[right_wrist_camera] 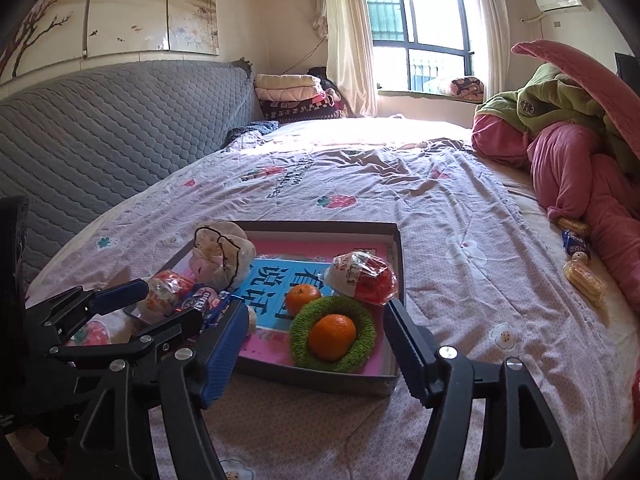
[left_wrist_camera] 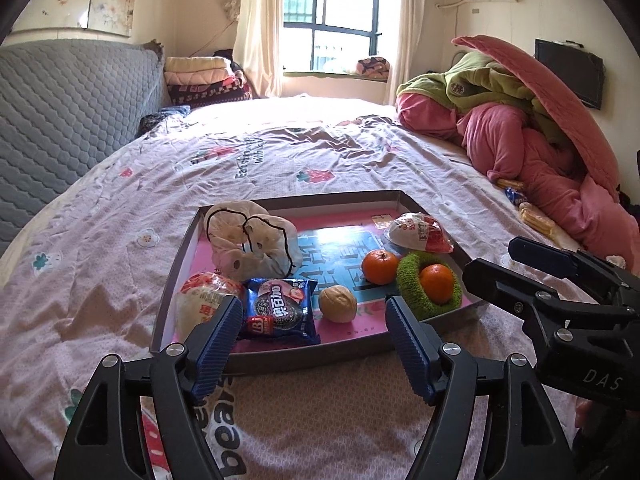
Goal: Organize objects
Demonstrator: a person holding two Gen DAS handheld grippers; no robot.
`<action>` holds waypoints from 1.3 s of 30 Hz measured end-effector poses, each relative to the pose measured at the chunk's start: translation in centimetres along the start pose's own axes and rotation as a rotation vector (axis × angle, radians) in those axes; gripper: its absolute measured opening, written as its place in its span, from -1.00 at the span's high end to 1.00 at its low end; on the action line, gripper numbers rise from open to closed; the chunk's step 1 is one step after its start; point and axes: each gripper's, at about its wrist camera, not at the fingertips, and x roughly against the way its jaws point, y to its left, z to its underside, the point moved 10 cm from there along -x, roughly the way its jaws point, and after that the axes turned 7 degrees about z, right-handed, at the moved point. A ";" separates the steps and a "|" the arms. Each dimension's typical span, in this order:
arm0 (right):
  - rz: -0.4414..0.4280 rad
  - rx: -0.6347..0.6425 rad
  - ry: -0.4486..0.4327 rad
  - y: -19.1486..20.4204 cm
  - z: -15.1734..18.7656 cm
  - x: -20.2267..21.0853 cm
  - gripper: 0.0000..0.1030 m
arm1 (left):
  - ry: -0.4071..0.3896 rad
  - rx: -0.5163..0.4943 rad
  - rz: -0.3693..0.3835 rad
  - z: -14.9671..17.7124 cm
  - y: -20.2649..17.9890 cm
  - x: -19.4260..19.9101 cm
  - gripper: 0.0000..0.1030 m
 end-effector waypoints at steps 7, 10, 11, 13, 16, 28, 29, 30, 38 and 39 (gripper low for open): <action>0.017 0.018 -0.015 1.4 0.7 1.0 -0.47 | 0.023 0.056 -0.010 1.9 1.9 1.3 -0.53; 0.046 0.003 -0.026 1.2 1.0 1.4 -0.53 | 0.016 0.100 -0.075 2.3 3.9 1.8 -0.56; 0.051 -0.009 -0.025 1.1 1.2 1.4 -0.55 | 0.008 0.116 -0.096 2.5 4.5 2.0 -0.57; 0.043 -0.033 -0.015 1.2 1.6 1.4 -0.59 | -0.005 0.154 -0.125 2.7 5.6 2.5 -0.57; 0.061 -0.035 -0.008 1.4 2.2 1.5 -0.75 | -0.002 0.175 -0.157 3.2 6.3 2.7 -0.57; 0.095 -0.014 0.026 2.8 5.4 1.7 -0.77 | 0.032 0.171 -0.209 5.8 5.2 2.6 -0.57; 0.096 -0.013 0.027 2.8 5.6 1.8 -0.77 | 0.040 0.179 -0.212 6.1 5.3 2.6 -0.58; 0.095 -0.010 0.028 2.9 5.8 1.8 -0.77 | 0.041 0.184 -0.216 6.3 5.4 2.6 -0.57; 0.097 -0.017 0.047 2.9 6.9 1.4 -0.77 | 0.051 0.158 -0.212 7.4 5.0 2.4 -0.58; 0.090 -0.024 0.054 2.9 7.0 1.2 -0.77 | 0.060 0.160 -0.211 7.7 5.0 2.3 -0.58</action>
